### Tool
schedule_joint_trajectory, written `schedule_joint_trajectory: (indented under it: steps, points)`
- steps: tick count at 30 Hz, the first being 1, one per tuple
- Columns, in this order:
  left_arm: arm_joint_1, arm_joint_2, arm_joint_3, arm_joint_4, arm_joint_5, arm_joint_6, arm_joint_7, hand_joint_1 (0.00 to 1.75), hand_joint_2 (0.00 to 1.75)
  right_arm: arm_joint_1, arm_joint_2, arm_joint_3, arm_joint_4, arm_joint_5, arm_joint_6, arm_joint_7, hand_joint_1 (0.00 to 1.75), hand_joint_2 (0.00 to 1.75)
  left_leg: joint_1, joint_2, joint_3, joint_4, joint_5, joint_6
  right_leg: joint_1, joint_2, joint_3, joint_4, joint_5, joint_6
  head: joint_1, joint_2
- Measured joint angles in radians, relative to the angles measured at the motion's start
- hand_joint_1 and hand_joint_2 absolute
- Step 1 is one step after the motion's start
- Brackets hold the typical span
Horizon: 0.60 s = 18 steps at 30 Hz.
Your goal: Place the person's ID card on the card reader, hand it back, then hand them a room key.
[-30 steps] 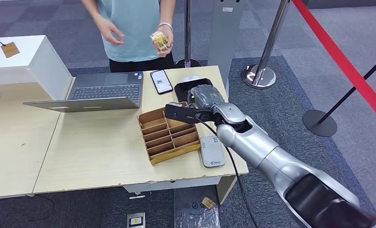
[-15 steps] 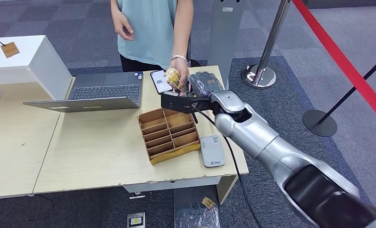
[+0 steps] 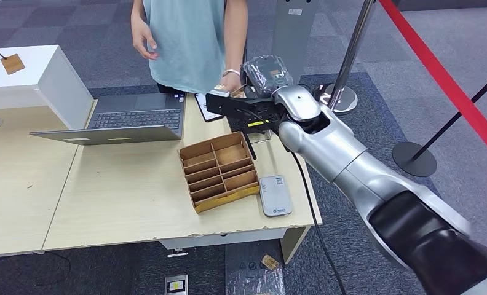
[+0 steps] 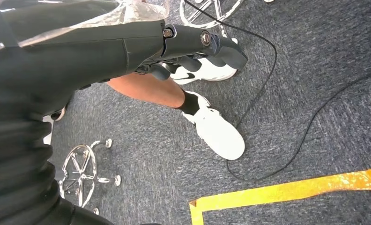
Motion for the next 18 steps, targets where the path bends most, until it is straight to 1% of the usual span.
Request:
schedule_joint_trajectory:
  steps: [8,9,12,13,18]
  points:
    - [-0.001,0.0,-0.012,0.0,-0.003,0.0,0.002,0.0,1.75,-0.02,0.005,0.003,0.042,0.03,-0.006,-0.005,1.73,1.75,0.0,0.0,0.0,0.0,0.0,0.0,0.0,0.0,0.0,0.0,0.0,0.0,0.0,0.0]
    - [-0.001,0.0,-0.014,0.0,-0.003,0.0,0.005,0.0,1.75,-0.021,0.006,0.004,0.051,0.031,-0.009,-0.008,1.33,1.75,0.0,0.0,0.0,0.0,0.0,0.0,0.0,0.0,0.0,0.0,0.0,0.0,0.0,0.0]
    - [-0.001,0.0,-0.017,0.0,-0.002,-0.001,0.013,0.0,1.75,-0.017,0.009,0.008,0.08,0.036,-0.027,-0.017,0.03,1.75,0.0,0.0,0.0,0.0,0.0,0.0,0.0,0.0,0.0,0.0,0.0,0.0,0.0,0.0]
    - [-0.001,0.0,-0.017,0.0,-0.002,-0.002,0.015,0.0,1.75,-0.014,0.01,0.009,0.09,0.04,-0.036,-0.019,0.0,1.75,0.0,0.0,0.0,0.0,0.0,0.0,0.0,0.0,0.0,0.0,0.0,0.0,0.0,0.0]
    - [-0.002,0.0,-0.018,0.0,-0.002,-0.002,0.022,0.0,1.75,0.007,0.014,0.014,0.143,0.057,-0.059,-0.023,0.0,1.75,0.0,0.0,0.0,0.0,0.0,0.0,0.0,0.0,0.0,0.0,0.0,0.0,0.0,0.0]
